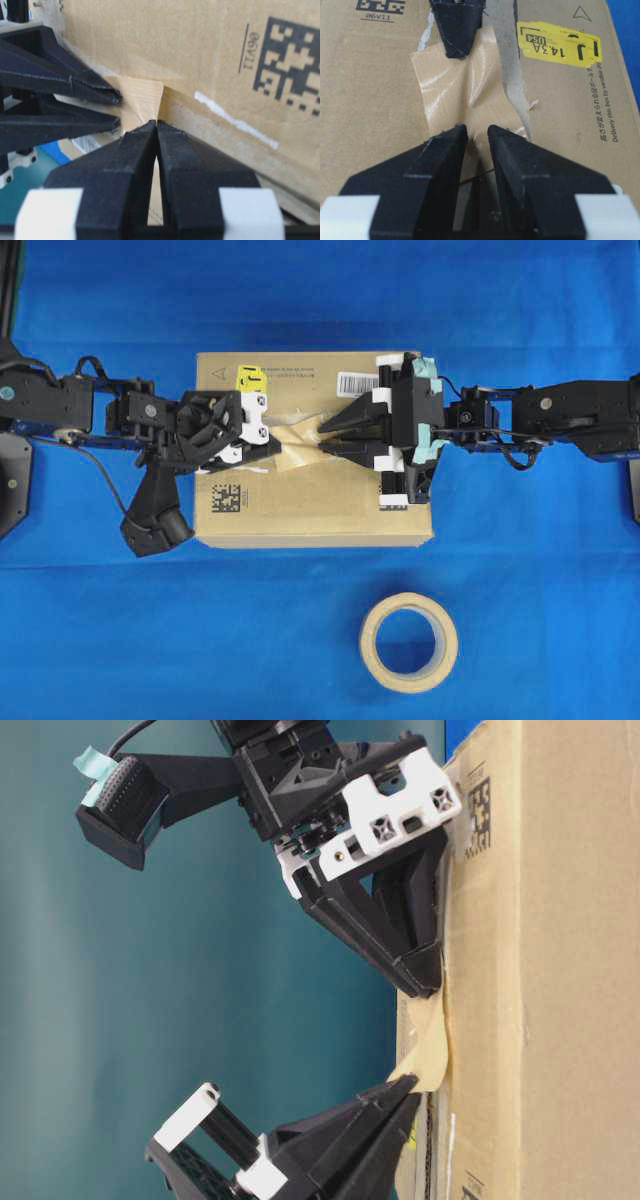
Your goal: Apply tape along the seams of the closed cardboard box to seal it securely.
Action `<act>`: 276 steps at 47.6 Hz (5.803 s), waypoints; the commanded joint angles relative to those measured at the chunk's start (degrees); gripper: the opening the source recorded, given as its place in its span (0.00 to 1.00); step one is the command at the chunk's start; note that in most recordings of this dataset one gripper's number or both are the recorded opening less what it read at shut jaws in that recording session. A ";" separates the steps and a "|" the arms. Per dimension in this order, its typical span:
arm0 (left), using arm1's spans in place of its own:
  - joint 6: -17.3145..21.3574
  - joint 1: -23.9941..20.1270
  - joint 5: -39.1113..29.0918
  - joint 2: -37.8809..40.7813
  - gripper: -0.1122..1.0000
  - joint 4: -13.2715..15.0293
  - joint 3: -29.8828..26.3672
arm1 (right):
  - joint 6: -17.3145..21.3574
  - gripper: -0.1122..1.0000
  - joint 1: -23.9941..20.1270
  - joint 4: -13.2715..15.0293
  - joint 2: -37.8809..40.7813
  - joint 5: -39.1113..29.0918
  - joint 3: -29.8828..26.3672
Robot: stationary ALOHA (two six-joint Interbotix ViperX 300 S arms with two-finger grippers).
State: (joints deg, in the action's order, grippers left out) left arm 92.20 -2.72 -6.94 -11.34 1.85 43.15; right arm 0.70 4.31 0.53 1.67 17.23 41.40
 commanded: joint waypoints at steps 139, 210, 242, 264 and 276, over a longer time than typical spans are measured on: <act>-65.30 1.32 23.55 -11.60 0.10 0.53 9.14 | -2.64 0.11 0.44 0.26 -8.61 1.41 -4.83; -74.36 -2.99 26.28 2.02 0.10 11.95 18.81 | -1.76 0.11 -0.44 -4.66 0.79 2.37 2.29; -71.54 2.64 31.11 -0.18 0.10 11.95 7.38 | -3.25 0.11 0.09 -3.60 -4.13 2.90 -4.83; -73.56 2.81 31.20 8.09 0.10 11.95 6.06 | -2.55 0.11 -1.49 -3.96 5.89 2.02 -10.72; -74.27 4.04 31.11 7.29 0.10 12.30 10.20 | -2.46 0.11 -2.99 -6.77 7.56 2.02 -8.61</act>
State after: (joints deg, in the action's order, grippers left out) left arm 18.02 0.70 24.43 -2.90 13.89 52.21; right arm -1.58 2.81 -5.45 9.49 19.51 32.43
